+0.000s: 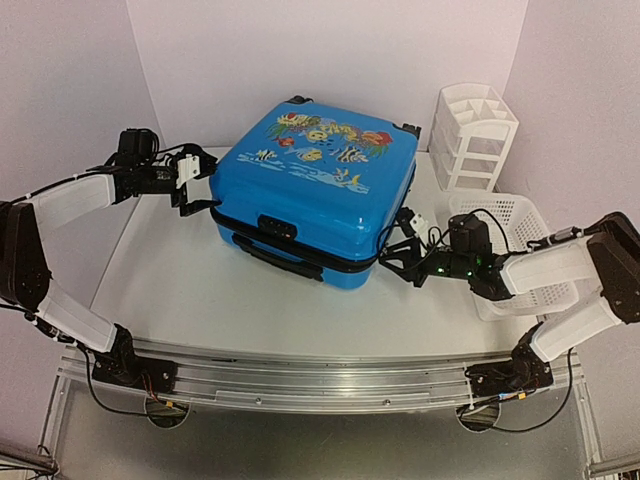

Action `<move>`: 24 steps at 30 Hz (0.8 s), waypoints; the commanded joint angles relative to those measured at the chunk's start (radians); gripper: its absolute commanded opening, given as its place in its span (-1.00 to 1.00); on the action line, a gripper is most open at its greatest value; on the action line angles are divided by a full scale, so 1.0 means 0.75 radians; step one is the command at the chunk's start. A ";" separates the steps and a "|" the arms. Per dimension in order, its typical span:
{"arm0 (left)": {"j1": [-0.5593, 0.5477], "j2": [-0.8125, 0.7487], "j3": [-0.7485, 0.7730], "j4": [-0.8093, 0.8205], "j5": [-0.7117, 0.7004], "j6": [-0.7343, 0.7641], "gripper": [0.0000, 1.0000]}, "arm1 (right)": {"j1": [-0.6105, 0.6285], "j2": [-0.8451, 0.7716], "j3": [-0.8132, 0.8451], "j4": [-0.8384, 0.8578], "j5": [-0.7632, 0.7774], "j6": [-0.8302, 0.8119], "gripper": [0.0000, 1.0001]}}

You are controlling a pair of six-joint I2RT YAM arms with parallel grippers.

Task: Open, take out, and arrange the luggage

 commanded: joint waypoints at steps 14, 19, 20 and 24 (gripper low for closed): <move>-0.008 -0.021 0.028 0.152 -0.009 0.006 0.99 | 0.017 -0.010 0.026 0.040 -0.091 0.030 -0.62; -0.008 -0.021 0.027 0.145 -0.009 0.011 0.99 | 0.026 -0.015 0.016 0.041 -0.048 0.042 -0.63; -0.009 -0.021 0.026 0.143 -0.009 0.015 0.99 | 0.026 -0.018 0.022 0.041 -0.037 0.035 -0.63; -0.008 -0.017 0.023 0.139 -0.005 0.022 0.99 | 0.026 -0.007 0.055 0.040 0.004 0.016 -0.63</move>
